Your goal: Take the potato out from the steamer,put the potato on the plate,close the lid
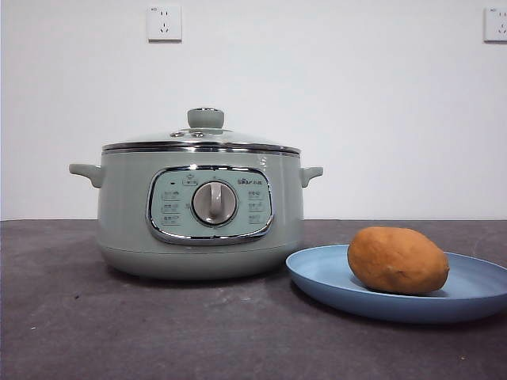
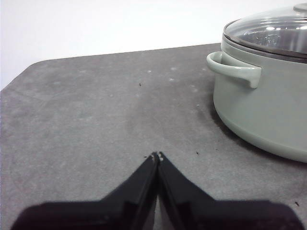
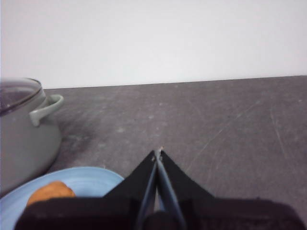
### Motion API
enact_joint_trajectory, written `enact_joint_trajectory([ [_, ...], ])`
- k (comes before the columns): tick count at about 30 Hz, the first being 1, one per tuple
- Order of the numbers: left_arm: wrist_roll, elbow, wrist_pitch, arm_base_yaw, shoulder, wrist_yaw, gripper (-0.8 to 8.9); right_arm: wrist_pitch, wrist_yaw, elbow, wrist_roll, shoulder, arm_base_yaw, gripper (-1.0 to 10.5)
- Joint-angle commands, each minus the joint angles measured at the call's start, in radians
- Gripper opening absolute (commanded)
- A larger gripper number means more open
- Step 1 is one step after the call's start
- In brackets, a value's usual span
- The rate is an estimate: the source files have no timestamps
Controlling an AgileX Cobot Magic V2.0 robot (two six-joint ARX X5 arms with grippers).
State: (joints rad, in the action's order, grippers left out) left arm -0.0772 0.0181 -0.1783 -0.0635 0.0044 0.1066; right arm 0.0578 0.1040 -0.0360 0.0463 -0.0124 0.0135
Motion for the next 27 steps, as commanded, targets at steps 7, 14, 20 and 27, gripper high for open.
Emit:
enact_joint_trajectory([
  [7, 0.006, -0.016, 0.002, -0.004, -0.003, -0.002, -0.03, 0.095, -0.005, 0.029, 0.016, 0.011, 0.000, 0.0],
  [14, 0.006, -0.016, 0.002, -0.004, -0.003, -0.002, -0.04, 0.116, -0.006, 0.029, 0.091, 0.011, 0.001, 0.0],
  [20, 0.006, -0.016, 0.002, -0.004, -0.003, -0.002, -0.03, 0.116, -0.006, 0.029, 0.091, 0.011, 0.001, 0.0],
  [27, 0.006, -0.016, 0.003, -0.004, -0.003, -0.002, -0.03, 0.116, -0.006, 0.029, 0.091, 0.011, 0.001, 0.0],
])
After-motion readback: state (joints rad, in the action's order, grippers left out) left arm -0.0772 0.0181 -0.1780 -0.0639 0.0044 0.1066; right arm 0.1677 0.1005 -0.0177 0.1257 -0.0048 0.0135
